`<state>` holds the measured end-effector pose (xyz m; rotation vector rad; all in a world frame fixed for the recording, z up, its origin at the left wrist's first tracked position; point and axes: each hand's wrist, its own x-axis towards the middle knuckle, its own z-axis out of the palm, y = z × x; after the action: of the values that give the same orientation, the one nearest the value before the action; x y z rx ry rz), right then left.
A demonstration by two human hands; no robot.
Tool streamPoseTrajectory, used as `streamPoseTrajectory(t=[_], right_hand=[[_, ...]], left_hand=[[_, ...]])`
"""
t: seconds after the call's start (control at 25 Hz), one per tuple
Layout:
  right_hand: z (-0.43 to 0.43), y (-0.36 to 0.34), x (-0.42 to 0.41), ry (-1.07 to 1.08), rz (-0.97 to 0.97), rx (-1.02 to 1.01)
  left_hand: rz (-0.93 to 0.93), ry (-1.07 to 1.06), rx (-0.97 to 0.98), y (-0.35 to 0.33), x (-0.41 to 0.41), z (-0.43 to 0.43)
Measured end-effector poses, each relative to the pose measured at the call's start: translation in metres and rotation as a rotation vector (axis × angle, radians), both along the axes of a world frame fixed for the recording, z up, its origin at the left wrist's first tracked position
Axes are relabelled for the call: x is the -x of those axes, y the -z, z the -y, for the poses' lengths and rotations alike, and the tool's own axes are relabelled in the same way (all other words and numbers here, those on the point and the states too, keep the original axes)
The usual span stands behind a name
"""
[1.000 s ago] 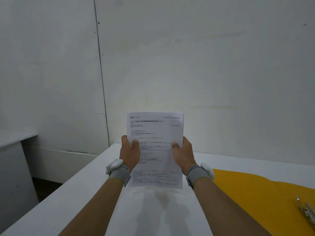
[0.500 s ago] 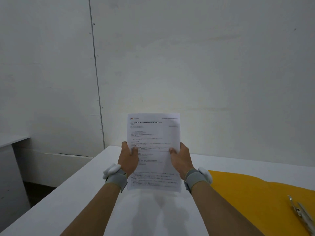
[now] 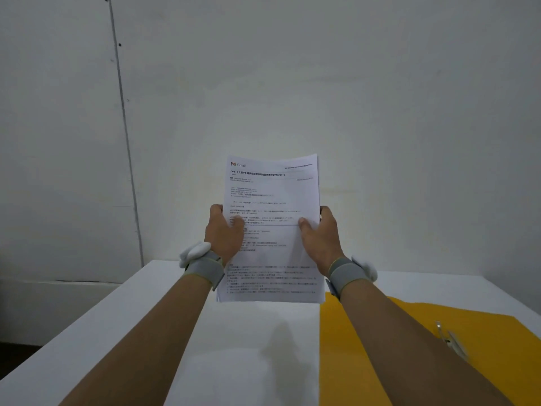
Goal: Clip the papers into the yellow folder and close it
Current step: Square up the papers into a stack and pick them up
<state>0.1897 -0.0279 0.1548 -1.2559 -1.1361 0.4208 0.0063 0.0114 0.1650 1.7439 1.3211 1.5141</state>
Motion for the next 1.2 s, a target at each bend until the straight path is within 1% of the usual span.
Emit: streamPoseTrajectory(t=[0.2,0.32,0.6,0.76,1.0,1.08,1.2], right_hand=[[0.033,-0.019,-0.045,0.087,0.004,-0.045],[0.053,-0.028,-0.071,0.145,0.010,-0.074],[0.105,-0.040,-0.144,0.282,0.026,-0.100],[0.130,-0.041,-0.177,0.342,0.052,-0.104],[0.164,-0.035,-0.227,0.440,0.047,-0.061],[0.173,-0.030,-0.243,0.445,0.046,-0.031],[0.183,-0.019,-0.266,0.447,0.094,0.034]], left_hand=[[-0.027,0.164,-0.059,-0.017,-0.047,0.020],[-0.040,0.220,-0.109,-0.024,-0.076,0.034],[-0.039,0.358,-0.128,-0.036,-0.154,0.066],[-0.044,0.394,-0.093,-0.037,-0.192,0.083],[-0.117,0.480,-0.044,-0.024,-0.245,0.103],[-0.126,0.498,-0.035,-0.018,-0.261,0.108],[-0.149,0.536,-0.028,-0.011,-0.284,0.116]])
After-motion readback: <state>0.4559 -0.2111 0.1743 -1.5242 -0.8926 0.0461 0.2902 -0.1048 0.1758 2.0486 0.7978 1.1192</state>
